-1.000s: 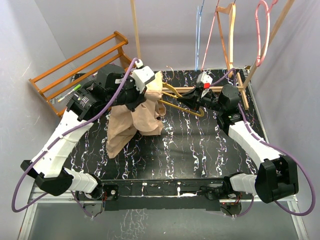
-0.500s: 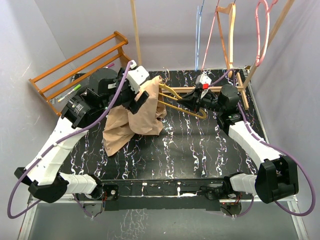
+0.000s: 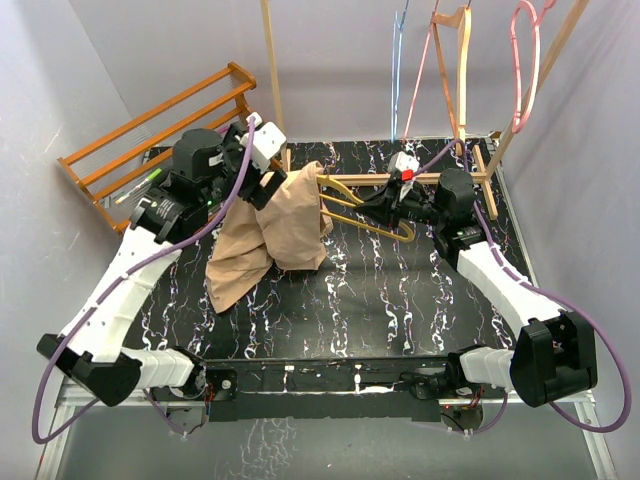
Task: Place the t-shirt on the hanger
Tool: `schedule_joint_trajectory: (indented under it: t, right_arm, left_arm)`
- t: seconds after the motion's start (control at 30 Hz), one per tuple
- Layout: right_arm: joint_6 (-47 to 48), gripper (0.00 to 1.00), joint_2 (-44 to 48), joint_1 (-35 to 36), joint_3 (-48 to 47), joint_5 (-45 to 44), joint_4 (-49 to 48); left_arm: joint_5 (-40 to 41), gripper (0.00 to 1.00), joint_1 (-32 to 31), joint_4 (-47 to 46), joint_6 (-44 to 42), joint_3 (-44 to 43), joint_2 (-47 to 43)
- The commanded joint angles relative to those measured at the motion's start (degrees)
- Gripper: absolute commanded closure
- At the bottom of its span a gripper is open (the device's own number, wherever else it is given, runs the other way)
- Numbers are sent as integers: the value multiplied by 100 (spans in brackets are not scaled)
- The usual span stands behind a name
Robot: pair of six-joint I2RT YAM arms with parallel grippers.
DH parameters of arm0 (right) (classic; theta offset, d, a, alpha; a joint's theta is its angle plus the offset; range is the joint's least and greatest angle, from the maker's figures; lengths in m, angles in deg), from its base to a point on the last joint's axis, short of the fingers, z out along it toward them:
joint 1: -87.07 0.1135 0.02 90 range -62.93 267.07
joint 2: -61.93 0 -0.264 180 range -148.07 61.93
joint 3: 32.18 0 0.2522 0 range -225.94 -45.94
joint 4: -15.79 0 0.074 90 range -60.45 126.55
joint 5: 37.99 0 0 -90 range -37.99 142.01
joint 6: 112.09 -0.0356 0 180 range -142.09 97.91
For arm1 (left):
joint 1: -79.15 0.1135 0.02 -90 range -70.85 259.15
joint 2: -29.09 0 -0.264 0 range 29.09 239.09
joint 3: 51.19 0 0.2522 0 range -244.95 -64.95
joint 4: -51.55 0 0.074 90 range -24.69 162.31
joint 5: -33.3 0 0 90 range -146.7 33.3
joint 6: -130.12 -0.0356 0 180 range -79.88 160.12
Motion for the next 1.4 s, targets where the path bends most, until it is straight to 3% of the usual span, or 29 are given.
schedule_joint_trajectory:
  t: [0.0, 0.1, 0.3, 0.53, 0.7, 0.83, 0.93, 1.13, 1.37]
  right_arm:
    - [249, 92, 262, 11, -426, -91, 57]
    - [308, 92, 316, 5, -457, -340, 184]
    - [236, 92, 184, 5, -549, -605, 160]
    - [23, 92, 66, 6, -458, -647, -188]
    - [-11, 92, 63, 9, -401, -647, -280]
    - [22, 92, 91, 9, -383, -682, -273]
    - [48, 92, 106, 10, -366, -724, -258]
    - [44, 92, 56, 5, -315, -711, -342]
    - [270, 92, -11, 11, -329, -724, -52]
  left_arm:
    - [-661, 25, 4, -393, 426, -323, 395]
    - [-725, 32, 0, -323, 1358, -502, 590]
    - [27, 37, -476, -806, 2414, 866, -160]
    - [1054, 37, -1090, -1242, 2361, 1560, -360]
    - [2050, 37, -1175, -2027, 1892, 1862, -101]
    - [2269, 39, -1190, -2527, 1578, 2064, 74]
    - [2179, 53, -1209, -2585, 1543, 2121, 150]
    - [2056, 100, -1208, -2484, 1586, 2067, 203]
    - [1942, 100, -1205, -1480, 1399, 1255, 71]
